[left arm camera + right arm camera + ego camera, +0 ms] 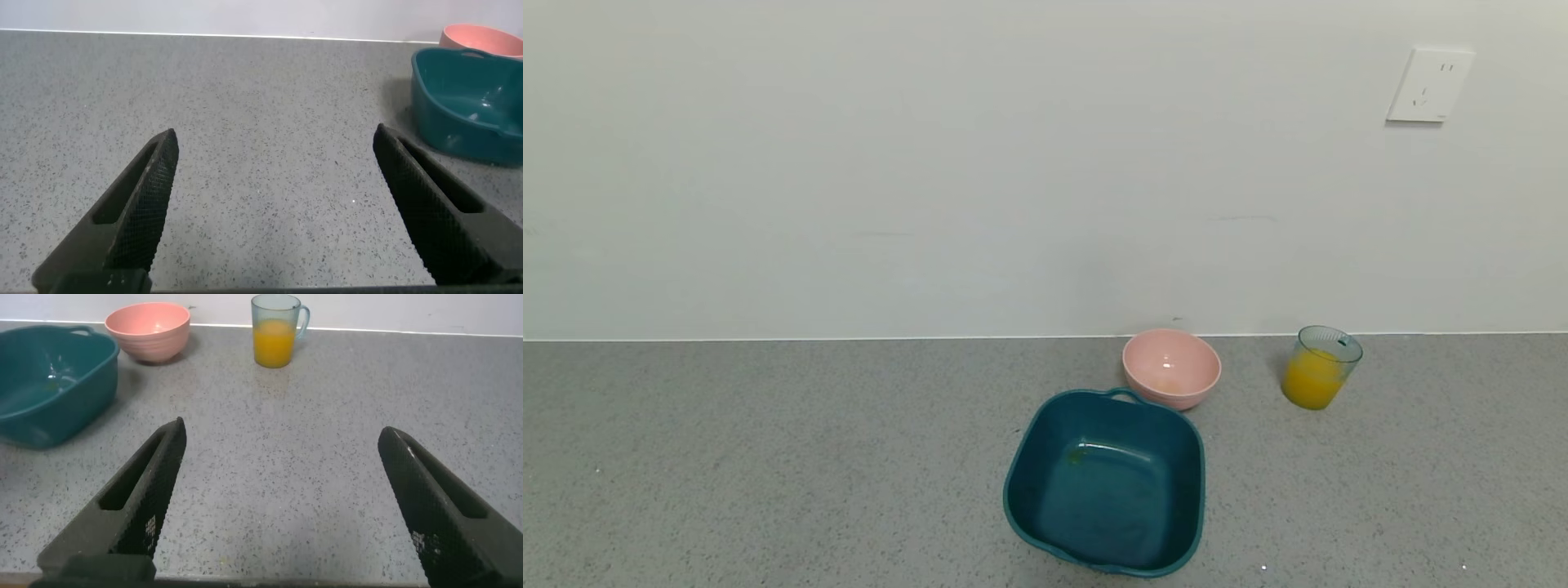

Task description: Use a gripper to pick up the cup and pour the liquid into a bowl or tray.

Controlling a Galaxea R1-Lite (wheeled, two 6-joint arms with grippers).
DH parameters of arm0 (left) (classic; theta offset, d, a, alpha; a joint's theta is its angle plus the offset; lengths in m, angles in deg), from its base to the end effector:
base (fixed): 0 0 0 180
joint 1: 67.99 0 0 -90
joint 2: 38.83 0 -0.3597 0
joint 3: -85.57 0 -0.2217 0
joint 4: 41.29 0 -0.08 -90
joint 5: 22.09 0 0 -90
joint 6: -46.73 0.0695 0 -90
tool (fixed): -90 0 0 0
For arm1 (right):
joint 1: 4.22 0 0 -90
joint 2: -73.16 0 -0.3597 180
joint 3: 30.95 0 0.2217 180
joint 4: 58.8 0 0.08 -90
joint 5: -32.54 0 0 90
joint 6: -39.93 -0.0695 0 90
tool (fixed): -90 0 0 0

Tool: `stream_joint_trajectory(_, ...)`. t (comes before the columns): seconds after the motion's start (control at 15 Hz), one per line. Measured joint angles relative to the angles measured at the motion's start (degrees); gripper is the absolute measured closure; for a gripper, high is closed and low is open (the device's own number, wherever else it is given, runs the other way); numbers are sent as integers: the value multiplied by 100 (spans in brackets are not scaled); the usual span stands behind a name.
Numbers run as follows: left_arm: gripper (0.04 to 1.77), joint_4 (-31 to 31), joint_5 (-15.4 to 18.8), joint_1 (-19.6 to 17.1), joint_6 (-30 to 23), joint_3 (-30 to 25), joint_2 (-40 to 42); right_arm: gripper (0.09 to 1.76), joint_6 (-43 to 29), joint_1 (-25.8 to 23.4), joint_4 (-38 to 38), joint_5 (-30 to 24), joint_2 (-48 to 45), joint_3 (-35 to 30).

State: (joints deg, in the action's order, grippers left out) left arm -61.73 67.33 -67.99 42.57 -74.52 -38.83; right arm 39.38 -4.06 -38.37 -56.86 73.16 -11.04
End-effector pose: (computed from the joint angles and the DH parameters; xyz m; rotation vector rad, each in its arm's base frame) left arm -0.0018 0.0007 0.0741 -0.0726 0.0089 0.0105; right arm -0.0018 -0.0007 0.0741 0.0095 0.0090 -0.0077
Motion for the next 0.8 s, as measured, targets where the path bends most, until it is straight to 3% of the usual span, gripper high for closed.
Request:
stream_joint_trajectory(0.33,9,0,-2,0,-2,0,0,14,30,-23,35,4,11,38)
stream_joint_trajectory(0.6,9,1,0,0,-2,0,0,14,-22,22,60,13,564,945)
stream_joint_trajectory(0.8,9,0,-2,0,-2,0,0,14,-38,37,10,30,1540,1808)
